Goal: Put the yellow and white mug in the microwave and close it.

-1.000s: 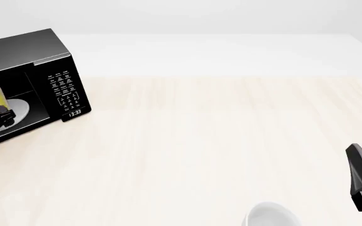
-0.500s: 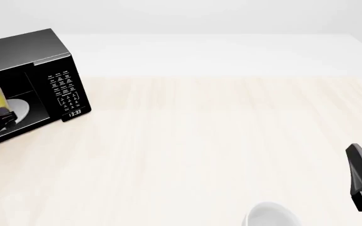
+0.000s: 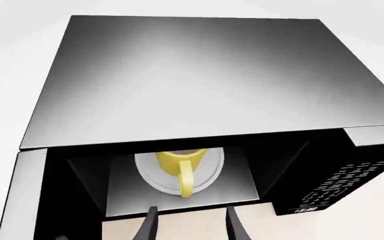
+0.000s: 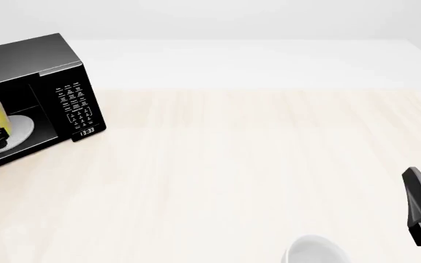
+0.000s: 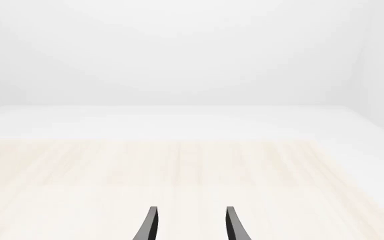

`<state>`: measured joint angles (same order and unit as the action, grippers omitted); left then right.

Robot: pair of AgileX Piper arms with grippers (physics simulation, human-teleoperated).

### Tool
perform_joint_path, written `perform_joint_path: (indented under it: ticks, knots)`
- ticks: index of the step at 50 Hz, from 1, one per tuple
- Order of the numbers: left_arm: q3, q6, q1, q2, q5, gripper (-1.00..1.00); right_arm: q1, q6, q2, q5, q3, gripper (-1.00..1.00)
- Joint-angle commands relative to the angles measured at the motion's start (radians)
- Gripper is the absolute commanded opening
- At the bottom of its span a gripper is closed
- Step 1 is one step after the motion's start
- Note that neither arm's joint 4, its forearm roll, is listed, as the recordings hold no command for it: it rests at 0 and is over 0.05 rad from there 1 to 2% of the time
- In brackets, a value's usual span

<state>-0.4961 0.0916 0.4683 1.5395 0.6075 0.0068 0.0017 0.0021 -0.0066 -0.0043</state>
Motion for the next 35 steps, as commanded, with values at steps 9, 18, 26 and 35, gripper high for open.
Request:
perform_joint_path:
  ticks: [9,18,26,35]
  knots:
    - [0.094,-0.015,-0.006,-0.272,-0.122,1.0,0.0,0.0,0.0,0.0,0.0,1.0]
    - [0.112,-0.024,-0.007,-0.423,-0.232,1.0,0.0,0.0,0.0,0.0,0.0,1.0]
    - [0.109,-0.013,-0.017,-0.521,-0.331,1.0,0.0,0.0,0.0,0.0,0.0,1.0]
    - [0.091,-0.018,-0.028,-0.666,-0.464,1.0,0.0,0.0,0.0,0.0,0.0,1.0]
